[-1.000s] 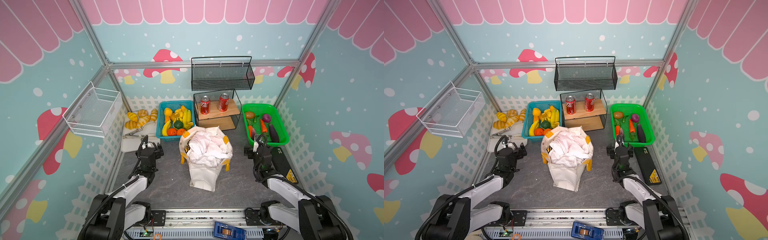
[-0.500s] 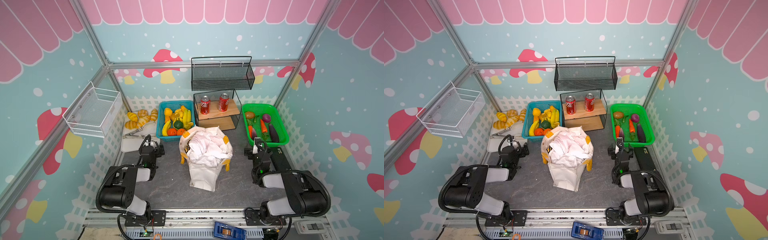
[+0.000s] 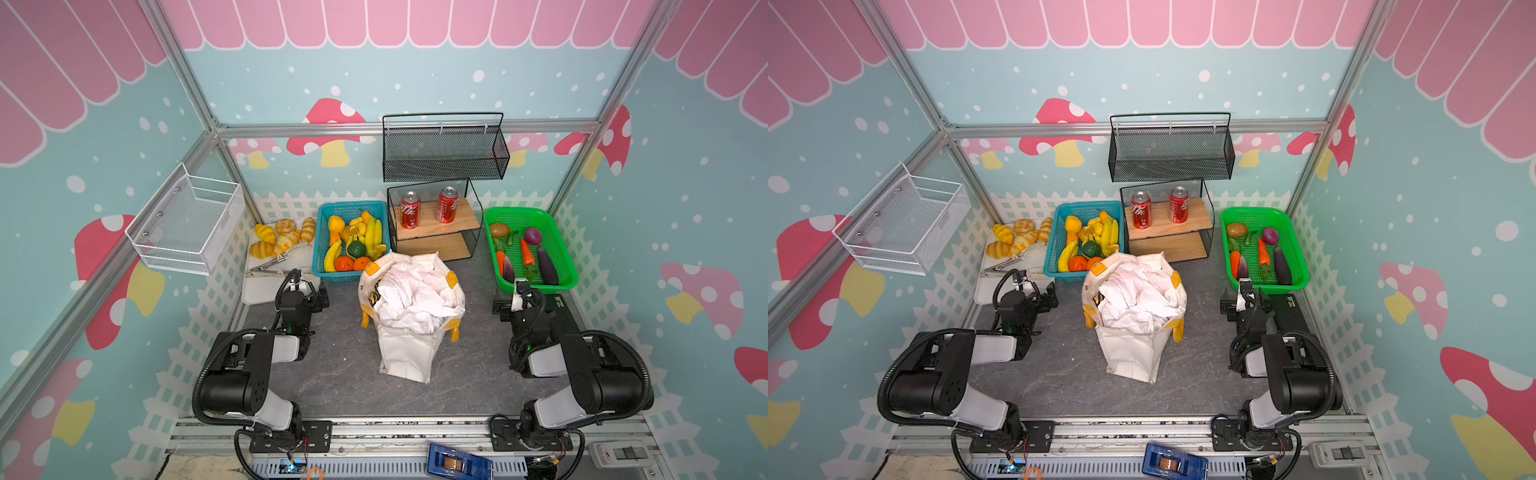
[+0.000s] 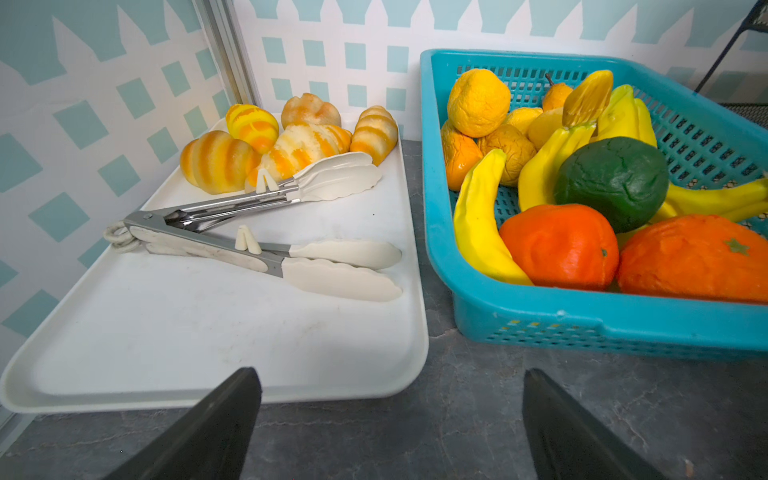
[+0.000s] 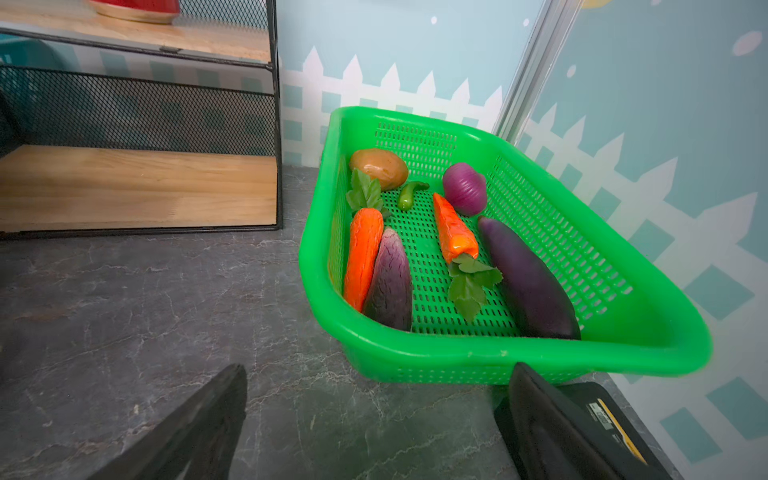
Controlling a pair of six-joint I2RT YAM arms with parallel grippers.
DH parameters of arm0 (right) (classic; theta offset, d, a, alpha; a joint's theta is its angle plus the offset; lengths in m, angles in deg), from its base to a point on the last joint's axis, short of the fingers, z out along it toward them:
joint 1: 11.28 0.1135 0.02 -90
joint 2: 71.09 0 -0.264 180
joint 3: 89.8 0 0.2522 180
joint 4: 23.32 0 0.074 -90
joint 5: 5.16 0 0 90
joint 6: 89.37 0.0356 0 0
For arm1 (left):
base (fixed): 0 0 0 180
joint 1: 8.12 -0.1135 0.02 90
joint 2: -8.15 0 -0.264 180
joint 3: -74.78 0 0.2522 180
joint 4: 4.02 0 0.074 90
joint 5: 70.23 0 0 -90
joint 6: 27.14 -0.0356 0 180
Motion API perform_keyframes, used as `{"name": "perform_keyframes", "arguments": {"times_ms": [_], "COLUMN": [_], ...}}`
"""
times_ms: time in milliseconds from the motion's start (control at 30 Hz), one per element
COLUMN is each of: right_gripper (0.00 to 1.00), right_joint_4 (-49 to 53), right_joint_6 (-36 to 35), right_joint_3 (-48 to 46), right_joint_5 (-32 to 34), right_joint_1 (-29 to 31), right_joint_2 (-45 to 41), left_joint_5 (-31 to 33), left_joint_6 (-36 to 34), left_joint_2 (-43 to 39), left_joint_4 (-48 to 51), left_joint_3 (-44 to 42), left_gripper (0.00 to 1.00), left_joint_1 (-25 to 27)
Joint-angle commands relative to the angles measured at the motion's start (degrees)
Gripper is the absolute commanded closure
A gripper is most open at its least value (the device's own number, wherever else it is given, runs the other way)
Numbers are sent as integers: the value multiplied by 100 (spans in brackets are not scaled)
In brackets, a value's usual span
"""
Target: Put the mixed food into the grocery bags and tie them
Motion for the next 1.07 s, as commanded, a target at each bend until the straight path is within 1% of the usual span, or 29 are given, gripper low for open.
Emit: {"name": "perform_keyframes", "arguments": {"times_ms": [0, 1033], "right_gripper": [1, 1], "right_joint_4": [-402, -335], "right_joint_6": [-19, -29], "right_joint_3": [-47, -18], "right_joint_5": [-91, -127], "right_joint_1": [-24, -20], "right_joint_2": [35, 38], "left_joint_5": [-53, -27], "left_joint_6": [27, 20], "left_joint_2": [0, 15], "left_joint_4": [-167, -201], "left_joint_3": [58, 54], "left_gripper": [1, 1], "left_joint_1": [-14, -15]}}
